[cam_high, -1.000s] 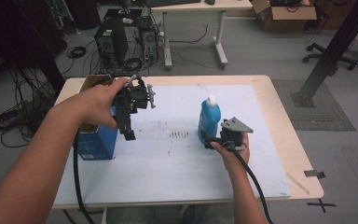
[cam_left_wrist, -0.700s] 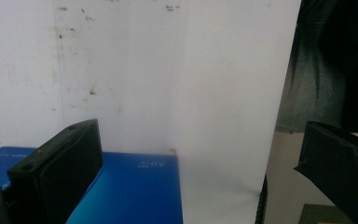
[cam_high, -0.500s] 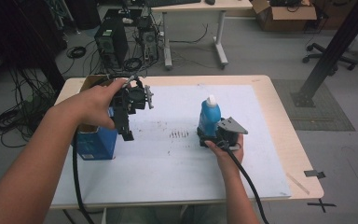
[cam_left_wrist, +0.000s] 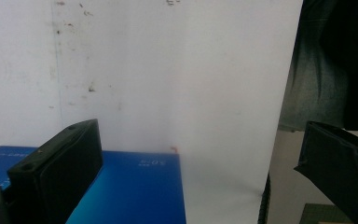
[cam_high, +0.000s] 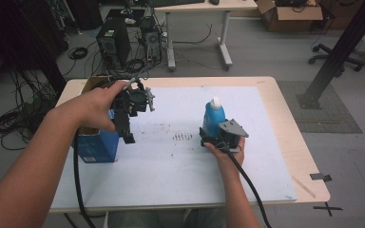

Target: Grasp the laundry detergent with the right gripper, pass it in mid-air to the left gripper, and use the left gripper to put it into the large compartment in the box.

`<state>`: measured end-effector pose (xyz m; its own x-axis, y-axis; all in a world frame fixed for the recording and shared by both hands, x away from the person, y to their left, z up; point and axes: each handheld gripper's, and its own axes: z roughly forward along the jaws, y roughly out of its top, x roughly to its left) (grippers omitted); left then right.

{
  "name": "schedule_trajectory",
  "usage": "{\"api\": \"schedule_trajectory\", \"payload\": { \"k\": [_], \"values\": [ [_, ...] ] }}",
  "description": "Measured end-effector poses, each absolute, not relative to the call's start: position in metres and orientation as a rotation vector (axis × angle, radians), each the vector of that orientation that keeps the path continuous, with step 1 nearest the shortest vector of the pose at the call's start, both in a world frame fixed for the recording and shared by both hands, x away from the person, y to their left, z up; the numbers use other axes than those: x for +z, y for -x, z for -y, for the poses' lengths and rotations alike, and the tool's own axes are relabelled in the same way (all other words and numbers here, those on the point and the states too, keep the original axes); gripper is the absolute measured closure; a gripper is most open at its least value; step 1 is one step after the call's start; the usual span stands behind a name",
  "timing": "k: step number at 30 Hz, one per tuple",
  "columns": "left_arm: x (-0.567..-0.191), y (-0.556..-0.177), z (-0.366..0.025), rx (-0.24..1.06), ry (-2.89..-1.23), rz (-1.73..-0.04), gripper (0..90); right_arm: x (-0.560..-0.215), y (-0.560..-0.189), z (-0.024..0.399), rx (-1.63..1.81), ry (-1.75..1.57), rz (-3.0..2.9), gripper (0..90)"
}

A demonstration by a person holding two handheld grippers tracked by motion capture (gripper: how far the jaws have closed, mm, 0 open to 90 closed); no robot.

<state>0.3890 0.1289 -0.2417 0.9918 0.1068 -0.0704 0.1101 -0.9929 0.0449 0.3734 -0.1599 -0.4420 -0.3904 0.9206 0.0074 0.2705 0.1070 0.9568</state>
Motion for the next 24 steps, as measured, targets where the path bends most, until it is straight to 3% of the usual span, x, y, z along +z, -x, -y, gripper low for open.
{"api": "schedule_trajectory", "payload": {
  "k": [7, 24],
  "values": [
    [-0.2417, -0.3893, -0.1302, -0.103, -3.084, -0.167, 0.2, -0.4434, -0.3734, 0.1568, 1.311, -1.156, -1.748, 0.3],
    [-0.2404, -0.3880, -0.1316, -0.094, -3.082, -0.167, 0.2, -0.4485, -0.3723, 0.1533, 1.330, -1.155, -1.749, 13.0]
  ]
}}
